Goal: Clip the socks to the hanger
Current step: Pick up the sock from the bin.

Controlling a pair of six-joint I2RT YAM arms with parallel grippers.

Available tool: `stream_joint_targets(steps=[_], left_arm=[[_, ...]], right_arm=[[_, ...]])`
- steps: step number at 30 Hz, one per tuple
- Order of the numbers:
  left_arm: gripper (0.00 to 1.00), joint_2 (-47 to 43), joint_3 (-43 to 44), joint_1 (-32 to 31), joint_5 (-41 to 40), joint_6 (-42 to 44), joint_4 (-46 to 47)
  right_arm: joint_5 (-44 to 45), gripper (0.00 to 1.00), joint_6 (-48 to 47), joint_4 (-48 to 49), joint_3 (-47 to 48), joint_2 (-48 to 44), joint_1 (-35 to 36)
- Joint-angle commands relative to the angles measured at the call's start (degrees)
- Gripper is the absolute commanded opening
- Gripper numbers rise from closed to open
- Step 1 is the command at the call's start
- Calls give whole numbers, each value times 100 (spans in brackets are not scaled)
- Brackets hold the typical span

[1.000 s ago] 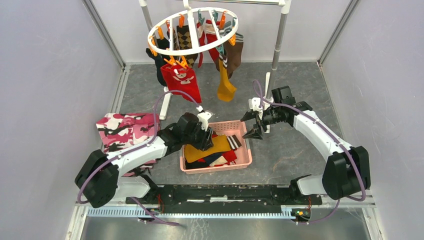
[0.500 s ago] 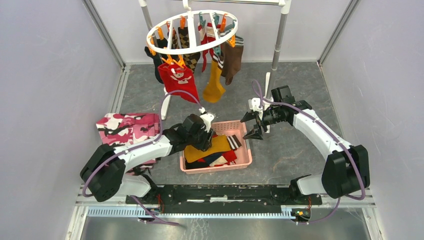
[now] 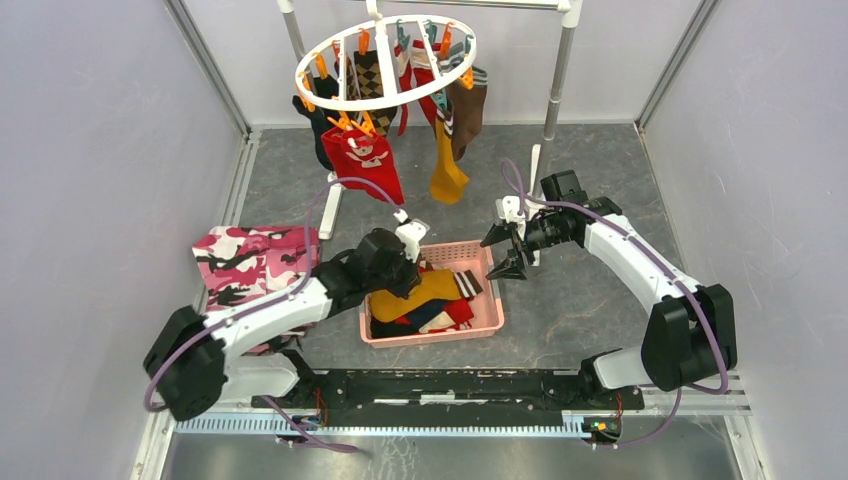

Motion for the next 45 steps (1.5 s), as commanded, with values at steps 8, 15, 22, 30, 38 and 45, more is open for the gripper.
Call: stream_joint_targets(steps=[8, 15, 22, 30, 38, 45], left_arm=[[12, -1261, -234, -18, 674, -493, 2077], [20, -1039, -122, -17, 1166, -1179, 3325], [14, -776, 241, -10, 985, -1048, 2874], [23, -1232, -64, -10, 619, -614, 1734], [50, -1658, -752, 26, 87, -948, 2363], [100, -1644, -846, 113, -430, -932, 2524]], right_arm=[[-217, 78, -219, 38, 111, -129, 1], [-290, 78, 460, 763, -182, -194, 218], [220, 78, 1128, 1461, -363, -256, 682], [205, 78, 1102, 1470, -416, -200, 776], [1601, 79, 1761, 2518, -774, -381, 1667], [2754, 78, 2094, 3073, -976, -306, 2313]])
